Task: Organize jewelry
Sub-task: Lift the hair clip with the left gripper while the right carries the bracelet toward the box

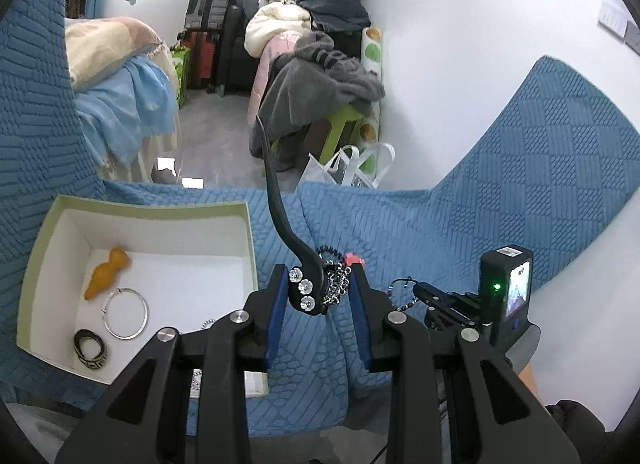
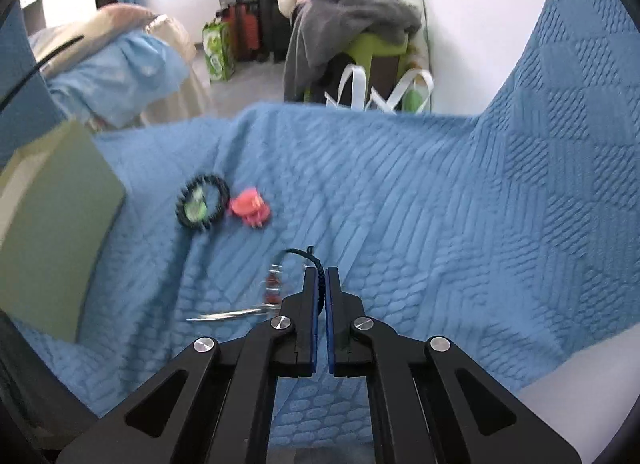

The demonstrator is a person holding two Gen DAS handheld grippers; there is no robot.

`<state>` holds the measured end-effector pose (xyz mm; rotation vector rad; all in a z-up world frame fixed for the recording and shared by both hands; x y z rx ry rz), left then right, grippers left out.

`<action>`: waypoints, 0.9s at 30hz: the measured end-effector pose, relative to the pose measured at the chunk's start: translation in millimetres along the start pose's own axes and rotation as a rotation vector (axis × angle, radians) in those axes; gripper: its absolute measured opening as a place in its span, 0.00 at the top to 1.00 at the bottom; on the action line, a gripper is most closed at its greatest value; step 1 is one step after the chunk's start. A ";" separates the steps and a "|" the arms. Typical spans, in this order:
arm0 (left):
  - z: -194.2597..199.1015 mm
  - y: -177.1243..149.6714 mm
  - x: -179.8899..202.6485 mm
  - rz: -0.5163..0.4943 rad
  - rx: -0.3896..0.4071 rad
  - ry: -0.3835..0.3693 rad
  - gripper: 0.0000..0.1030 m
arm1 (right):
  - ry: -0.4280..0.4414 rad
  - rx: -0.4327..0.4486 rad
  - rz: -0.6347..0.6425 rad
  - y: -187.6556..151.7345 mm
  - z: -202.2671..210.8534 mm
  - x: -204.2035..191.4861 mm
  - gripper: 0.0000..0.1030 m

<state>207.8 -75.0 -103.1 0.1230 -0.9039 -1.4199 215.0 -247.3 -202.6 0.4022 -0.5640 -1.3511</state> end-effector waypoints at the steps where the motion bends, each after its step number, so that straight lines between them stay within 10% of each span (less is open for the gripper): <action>1: 3.7 1.8 0.0 -0.002 0.005 -0.003 0.70 | 0.001 0.009 -0.003 2.7 4.8 -0.1 0.99; 27: 70.3 33.9 -48.4 0.017 0.093 0.036 0.70 | 0.095 0.282 0.055 108.5 136.8 -49.1 0.99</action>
Point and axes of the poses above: each gripper's, at about its wrist camera, not at the fingertips, and z roughly against the way its jaws point, x to its right, y to its top, the point moved 5 cm from there along -z, roughly the way its jaws point, and after that the axes turned 13 degrees about z, right-handed, at the moved point
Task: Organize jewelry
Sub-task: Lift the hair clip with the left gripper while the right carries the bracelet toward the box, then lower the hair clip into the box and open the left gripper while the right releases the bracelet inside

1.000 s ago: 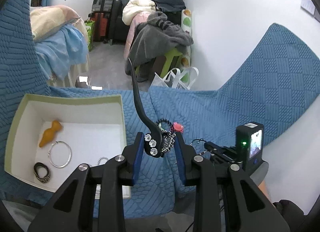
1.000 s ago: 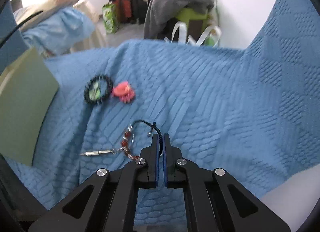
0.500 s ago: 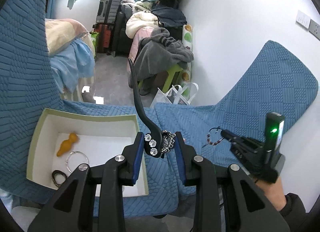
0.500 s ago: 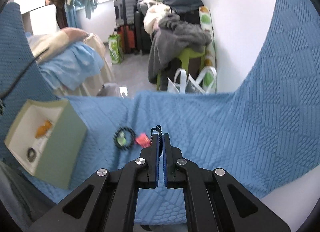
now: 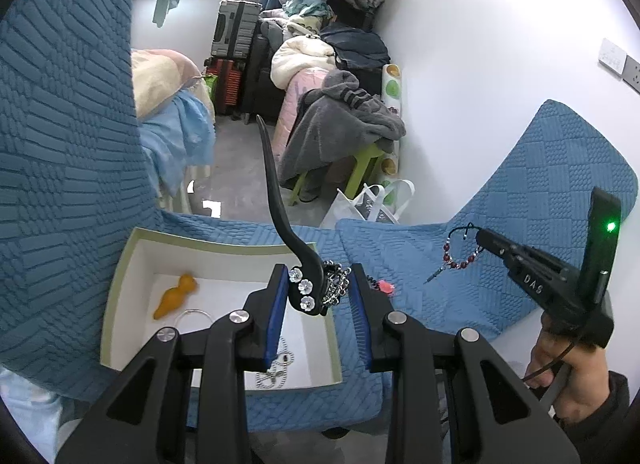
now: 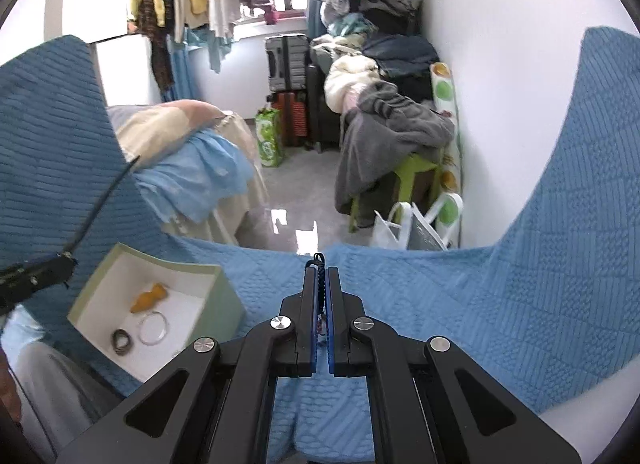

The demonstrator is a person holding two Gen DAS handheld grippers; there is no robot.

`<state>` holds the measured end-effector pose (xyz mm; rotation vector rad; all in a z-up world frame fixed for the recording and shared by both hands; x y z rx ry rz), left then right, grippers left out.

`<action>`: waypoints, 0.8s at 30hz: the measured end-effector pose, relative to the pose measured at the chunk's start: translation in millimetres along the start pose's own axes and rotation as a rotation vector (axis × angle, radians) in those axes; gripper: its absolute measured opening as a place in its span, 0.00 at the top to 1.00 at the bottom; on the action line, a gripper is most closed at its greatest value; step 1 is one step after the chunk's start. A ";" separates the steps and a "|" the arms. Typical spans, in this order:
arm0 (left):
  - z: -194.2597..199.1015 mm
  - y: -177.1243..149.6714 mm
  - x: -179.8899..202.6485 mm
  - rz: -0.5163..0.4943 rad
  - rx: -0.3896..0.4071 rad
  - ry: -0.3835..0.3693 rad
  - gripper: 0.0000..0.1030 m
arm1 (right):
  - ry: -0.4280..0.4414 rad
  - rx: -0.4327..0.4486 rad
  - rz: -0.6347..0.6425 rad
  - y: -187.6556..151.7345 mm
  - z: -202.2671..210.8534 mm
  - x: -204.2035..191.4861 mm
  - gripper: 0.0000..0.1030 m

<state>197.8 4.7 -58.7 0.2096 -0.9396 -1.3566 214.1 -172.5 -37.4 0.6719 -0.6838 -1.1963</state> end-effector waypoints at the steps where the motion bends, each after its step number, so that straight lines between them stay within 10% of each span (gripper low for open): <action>1: 2.1 0.9 -4.3 -0.001 0.003 0.010 0.70 | 0.010 0.002 0.002 2.3 -1.2 -3.7 0.99; 24: -1.8 -3.7 -68.8 0.055 -0.062 0.097 0.70 | 0.207 -0.026 0.050 28.7 -27.5 -112.3 0.99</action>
Point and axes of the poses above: each gripper's, at about its wrist camera, not at the fingertips, and z roughly against the way its jaws point, x to its right, y to its top, the point moved 5 cm from there along -z, roughly the way its jaws point, and after that the axes turned 13 degrees about z, right-handed, at the moved point
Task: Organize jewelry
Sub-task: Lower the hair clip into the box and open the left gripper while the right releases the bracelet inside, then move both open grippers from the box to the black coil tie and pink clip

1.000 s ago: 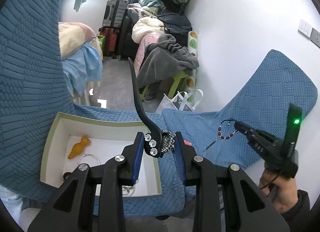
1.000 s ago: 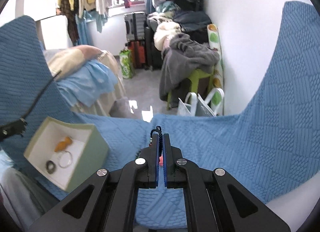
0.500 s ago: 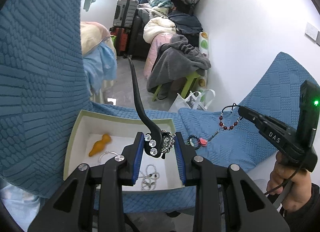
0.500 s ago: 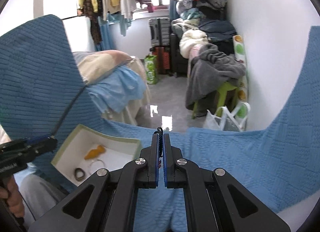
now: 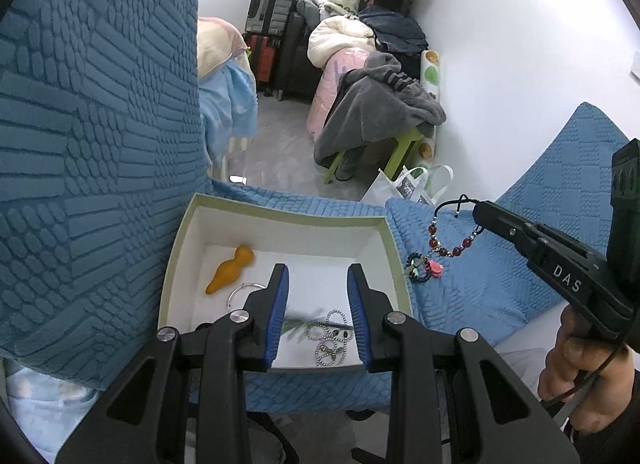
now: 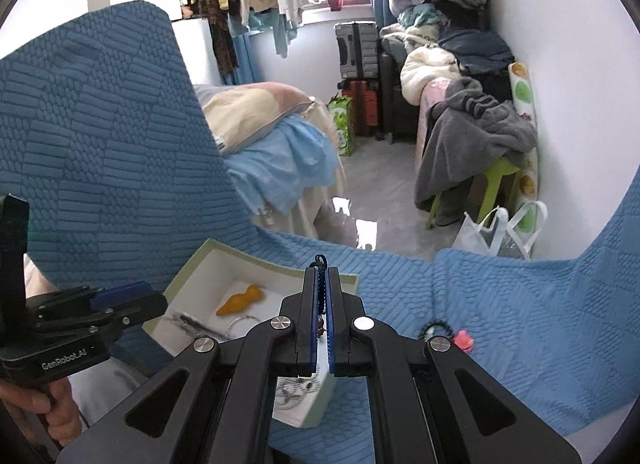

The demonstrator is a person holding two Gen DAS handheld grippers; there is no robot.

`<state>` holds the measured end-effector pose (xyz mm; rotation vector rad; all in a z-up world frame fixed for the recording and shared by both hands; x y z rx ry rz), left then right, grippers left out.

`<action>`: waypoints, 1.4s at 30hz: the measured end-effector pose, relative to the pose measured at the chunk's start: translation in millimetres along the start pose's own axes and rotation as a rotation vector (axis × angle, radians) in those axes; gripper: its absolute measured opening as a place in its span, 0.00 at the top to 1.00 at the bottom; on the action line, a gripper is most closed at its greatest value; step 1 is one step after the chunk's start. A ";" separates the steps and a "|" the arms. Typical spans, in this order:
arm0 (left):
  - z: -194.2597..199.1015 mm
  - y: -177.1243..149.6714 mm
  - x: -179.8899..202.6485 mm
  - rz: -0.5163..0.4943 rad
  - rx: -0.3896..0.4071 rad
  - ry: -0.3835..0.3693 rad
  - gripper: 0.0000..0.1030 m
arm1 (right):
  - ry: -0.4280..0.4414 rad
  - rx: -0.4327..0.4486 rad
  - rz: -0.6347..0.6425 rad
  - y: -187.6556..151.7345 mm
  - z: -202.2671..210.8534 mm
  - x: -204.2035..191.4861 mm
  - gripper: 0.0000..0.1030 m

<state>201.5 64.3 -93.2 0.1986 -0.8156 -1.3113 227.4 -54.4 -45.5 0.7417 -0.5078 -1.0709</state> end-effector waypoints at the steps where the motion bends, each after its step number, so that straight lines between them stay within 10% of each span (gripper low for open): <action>1: -3.3 -1.6 -1.3 -0.001 -0.010 0.006 0.70 | 0.006 -0.007 -0.003 -1.9 -2.4 -2.4 0.99; 19: -33.4 -16.2 -13.2 0.013 -0.112 0.052 0.70 | 0.107 -0.252 -0.073 -79.7 -75.3 -26.3 0.98; 26: -27.1 -11.9 -7.9 0.005 -0.085 0.051 0.70 | 0.119 -0.211 -0.066 -65.6 -62.5 -22.2 0.79; 42: 12.6 2.6 45.5 -0.020 0.057 -0.008 0.41 | 0.016 0.037 0.014 -11.2 26.2 15.0 0.79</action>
Point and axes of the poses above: each gripper's, at about its wrist camera, not at the fingertips, and z roughly against the way its jaws point, x to its right, y to its top, the point moved 5 cm from there along -z, roughly the way its jaws point, and after that the axes turned 13 degrees about z, right-handed, at the moved point
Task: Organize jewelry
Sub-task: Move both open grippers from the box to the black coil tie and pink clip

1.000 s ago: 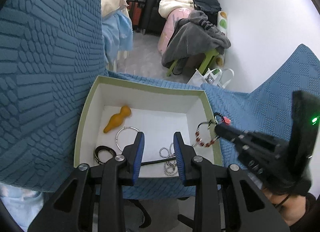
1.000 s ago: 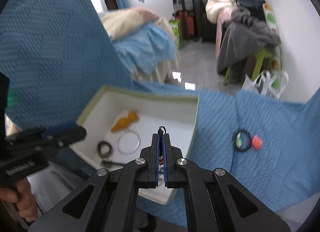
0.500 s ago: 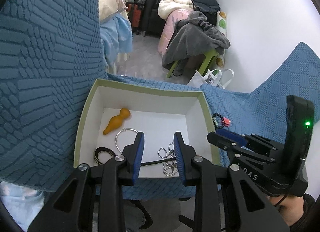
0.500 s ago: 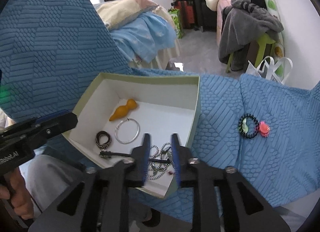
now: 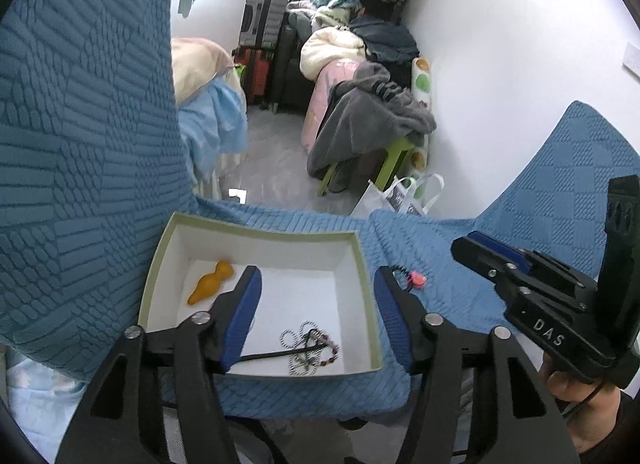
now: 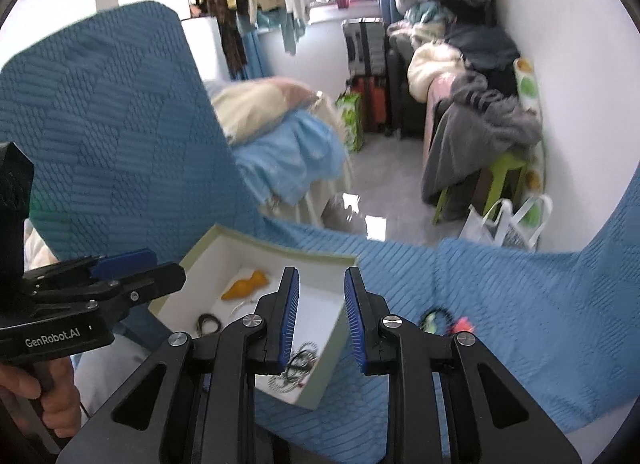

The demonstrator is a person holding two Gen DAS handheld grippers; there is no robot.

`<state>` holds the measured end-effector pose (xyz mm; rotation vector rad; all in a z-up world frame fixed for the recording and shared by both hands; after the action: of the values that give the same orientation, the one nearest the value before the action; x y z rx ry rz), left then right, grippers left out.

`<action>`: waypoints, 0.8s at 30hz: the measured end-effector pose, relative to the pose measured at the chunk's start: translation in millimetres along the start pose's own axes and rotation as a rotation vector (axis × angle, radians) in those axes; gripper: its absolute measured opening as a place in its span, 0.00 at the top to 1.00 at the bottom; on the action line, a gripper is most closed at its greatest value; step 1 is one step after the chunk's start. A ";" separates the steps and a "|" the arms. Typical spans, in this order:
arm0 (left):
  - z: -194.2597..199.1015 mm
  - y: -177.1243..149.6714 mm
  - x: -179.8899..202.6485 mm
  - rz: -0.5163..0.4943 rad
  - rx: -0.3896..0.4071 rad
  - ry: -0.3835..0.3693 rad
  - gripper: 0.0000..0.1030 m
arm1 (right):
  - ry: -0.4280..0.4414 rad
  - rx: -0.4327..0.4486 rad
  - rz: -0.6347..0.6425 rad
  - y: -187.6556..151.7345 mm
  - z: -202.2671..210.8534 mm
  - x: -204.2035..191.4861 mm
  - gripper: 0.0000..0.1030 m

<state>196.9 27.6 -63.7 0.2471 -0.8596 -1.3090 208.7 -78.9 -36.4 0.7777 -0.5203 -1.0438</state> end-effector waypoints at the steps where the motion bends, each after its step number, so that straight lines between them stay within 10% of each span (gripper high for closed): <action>1: 0.7 0.4 2.4 -0.001 0.004 -0.001 0.38 | -0.011 0.010 0.004 1.1 4.9 4.1 0.79; 24: -34.7 -31.2 73.8 -0.036 0.051 -0.095 0.26 | -0.149 0.060 -0.009 -67.5 22.5 77.6 0.79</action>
<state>197.9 -58.9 -75.8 0.2430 -0.9737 -1.3424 187.6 -175.3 -72.9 0.7593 -0.6788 -1.1044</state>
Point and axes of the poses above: each gripper's, at about its wrist camera, not at the fingertips, and z roughly against the way its jaws point, x to its right, y to its top, the point moved 5 cm from there along -z, roughly the way its jaws point, and after that the axes turned 13 degrees about z, right-handed, at the moved point
